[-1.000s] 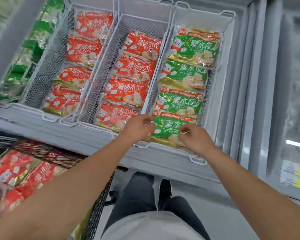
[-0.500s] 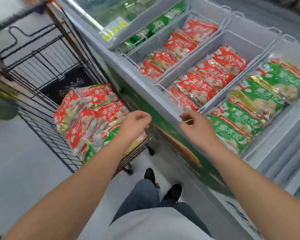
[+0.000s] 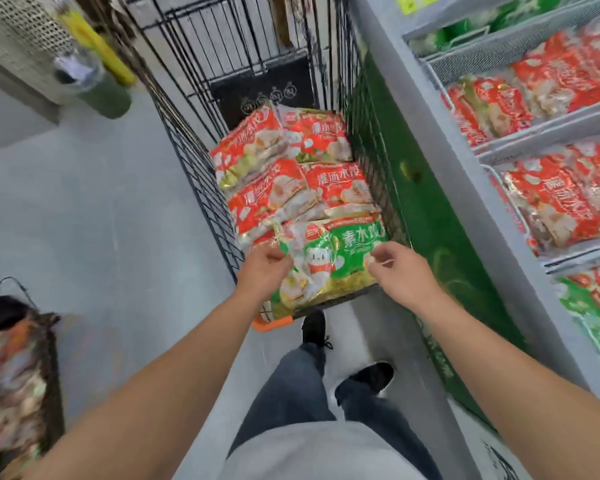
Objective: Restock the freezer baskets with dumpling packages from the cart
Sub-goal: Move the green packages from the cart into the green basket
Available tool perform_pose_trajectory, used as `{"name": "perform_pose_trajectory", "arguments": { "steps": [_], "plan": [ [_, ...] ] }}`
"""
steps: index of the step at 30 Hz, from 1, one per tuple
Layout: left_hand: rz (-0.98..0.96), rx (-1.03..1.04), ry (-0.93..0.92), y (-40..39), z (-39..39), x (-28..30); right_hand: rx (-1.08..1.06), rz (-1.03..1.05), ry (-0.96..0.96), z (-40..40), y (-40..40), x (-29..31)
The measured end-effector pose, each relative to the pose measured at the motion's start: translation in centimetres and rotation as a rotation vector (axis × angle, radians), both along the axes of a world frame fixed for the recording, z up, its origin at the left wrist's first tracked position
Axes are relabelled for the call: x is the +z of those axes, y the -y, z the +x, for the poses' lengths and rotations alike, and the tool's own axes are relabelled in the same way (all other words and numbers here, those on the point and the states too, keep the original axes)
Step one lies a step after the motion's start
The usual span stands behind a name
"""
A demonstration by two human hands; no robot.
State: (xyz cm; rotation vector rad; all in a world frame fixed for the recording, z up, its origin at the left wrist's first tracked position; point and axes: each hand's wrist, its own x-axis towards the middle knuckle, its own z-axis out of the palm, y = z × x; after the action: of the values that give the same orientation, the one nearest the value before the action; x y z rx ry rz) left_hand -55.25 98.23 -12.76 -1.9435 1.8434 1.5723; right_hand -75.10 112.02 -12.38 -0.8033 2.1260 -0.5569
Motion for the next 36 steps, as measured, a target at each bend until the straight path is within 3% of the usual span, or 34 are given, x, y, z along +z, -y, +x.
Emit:
{"name": "perform_pose_trajectory", "arguments": {
  "steps": [7,11,19,25,30,33,36],
  "plan": [
    [-0.062,-0.059,0.162,3.2,-1.3,-4.9,0.057,0.154,-0.013,0.9,3.4,-3.2],
    [0.005,-0.237,0.247,4.3,-1.5,-7.3,0.105,0.164,0.031,2.6,5.6,-4.5],
    [0.265,-0.052,-0.057,5.9,-0.8,-7.8,0.192,0.229,0.182,7.1,8.6,-5.9],
    [0.328,0.068,-0.21,5.8,0.5,-6.6,0.235,0.159,-0.094,9.1,10.4,-6.4],
    [0.283,0.205,-0.272,6.8,0.2,-6.1,0.041,0.159,-0.089,7.3,8.8,-6.4],
    [0.223,0.299,-0.197,7.0,0.9,-7.4,-0.074,0.121,-0.076,5.4,7.5,-5.4],
    [0.152,0.229,-0.039,6.6,1.0,-8.8,-0.311,0.095,-0.103,2.2,6.2,-5.0]
  ]
}}
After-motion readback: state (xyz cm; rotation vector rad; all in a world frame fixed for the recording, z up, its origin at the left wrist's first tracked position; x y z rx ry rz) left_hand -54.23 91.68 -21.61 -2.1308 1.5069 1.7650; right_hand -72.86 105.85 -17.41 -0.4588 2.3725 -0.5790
